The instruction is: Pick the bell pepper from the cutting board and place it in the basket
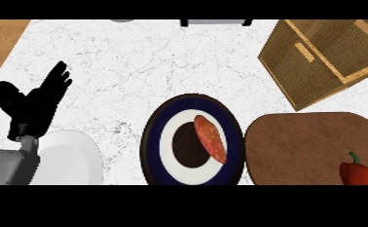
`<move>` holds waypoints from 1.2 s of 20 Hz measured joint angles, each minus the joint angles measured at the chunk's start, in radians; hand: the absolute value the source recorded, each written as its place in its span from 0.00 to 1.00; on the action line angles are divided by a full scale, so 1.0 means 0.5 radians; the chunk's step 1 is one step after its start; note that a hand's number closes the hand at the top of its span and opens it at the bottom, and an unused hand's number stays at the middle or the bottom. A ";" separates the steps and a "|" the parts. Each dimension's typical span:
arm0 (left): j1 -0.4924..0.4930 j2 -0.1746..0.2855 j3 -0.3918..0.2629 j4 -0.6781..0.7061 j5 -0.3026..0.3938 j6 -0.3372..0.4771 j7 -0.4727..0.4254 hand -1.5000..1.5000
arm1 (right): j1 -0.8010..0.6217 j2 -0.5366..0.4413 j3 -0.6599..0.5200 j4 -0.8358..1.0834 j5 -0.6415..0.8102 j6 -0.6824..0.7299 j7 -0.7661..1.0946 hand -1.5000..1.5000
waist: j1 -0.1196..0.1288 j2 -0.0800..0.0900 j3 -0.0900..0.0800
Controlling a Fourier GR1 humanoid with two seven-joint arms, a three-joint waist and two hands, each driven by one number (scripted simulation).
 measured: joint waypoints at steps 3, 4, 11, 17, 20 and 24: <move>0.005 -0.014 -0.003 0.016 -0.017 -0.005 -0.013 0.50 | -0.033 -0.166 -0.109 0.091 -0.232 0.268 0.119 0.00 | 0.006 0.001 0.002; 0.021 -0.001 0.014 0.020 -0.011 -0.023 -0.027 0.50 | -0.027 -0.204 -0.146 0.117 -0.306 0.359 0.141 0.00 | 0.003 0.000 0.003; 0.037 -0.038 0.029 -0.007 -0.041 -0.005 0.006 0.50 | 0.071 -0.218 -0.529 0.326 -0.664 0.959 0.126 0.00 | -0.024 -0.007 0.008; 0.057 -0.057 0.057 -0.012 -0.067 -0.018 0.001 0.50 | 0.206 0.081 -0.920 0.353 -0.724 1.232 0.046 0.00 | -0.032 -0.009 0.010; 0.012 -0.055 0.083 0.007 -0.063 -0.049 0.022 0.50 | 0.270 0.317 -1.042 0.311 -0.610 1.297 -0.061 0.00 | -0.020 -0.004 0.011; -0.020 -0.059 0.115 0.027 -0.067 -0.092 0.036 0.50 | 0.342 0.642 -1.076 0.192 -0.327 1.370 -0.246 0.00 | 0.003 0.002 0.012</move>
